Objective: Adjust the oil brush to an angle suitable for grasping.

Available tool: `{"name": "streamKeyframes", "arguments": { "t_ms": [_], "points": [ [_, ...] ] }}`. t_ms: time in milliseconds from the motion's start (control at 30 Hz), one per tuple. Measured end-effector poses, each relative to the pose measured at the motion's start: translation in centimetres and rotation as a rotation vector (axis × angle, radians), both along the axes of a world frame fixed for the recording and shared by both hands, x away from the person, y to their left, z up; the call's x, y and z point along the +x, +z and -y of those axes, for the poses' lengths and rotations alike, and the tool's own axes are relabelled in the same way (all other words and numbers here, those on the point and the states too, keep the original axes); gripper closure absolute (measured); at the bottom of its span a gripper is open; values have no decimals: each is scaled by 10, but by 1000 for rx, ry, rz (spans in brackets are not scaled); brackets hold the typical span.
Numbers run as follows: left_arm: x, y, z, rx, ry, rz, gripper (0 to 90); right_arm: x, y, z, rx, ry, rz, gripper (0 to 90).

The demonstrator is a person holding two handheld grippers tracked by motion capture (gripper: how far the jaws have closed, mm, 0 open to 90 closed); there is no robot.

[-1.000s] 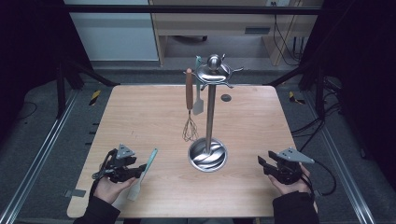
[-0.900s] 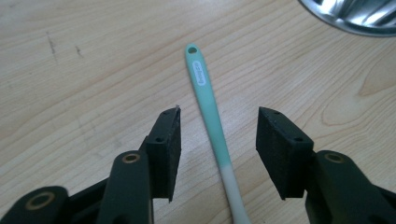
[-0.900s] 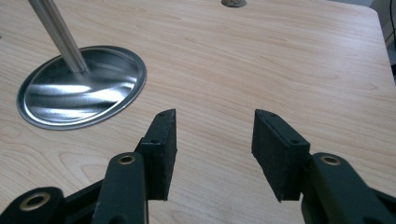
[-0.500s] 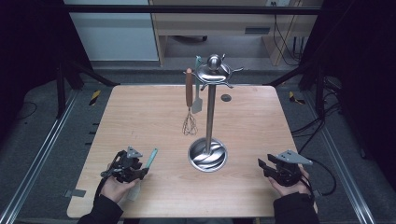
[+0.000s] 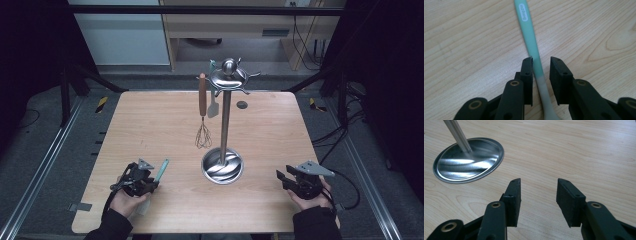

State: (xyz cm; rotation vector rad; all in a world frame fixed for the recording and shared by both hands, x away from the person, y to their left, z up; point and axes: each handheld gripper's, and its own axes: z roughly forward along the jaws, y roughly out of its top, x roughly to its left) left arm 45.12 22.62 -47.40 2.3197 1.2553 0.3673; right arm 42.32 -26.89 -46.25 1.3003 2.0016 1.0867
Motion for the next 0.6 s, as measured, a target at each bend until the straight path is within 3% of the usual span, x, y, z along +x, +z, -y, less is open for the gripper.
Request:
{"name": "streamKeyframes", "arguments": {
  "t_ms": [233,433,600],
  "points": [
    [-2,-3,1,18,22,-9,756,-1,2,-1,-2,-7,1,553],
    [0,-2,1,9,33,-33,802,0,1,-2,-4,-5,0,552],
    [3,-3,1,-11,2,-1,820,0,1,-1,-9,-4,5,552]
  ]
}}
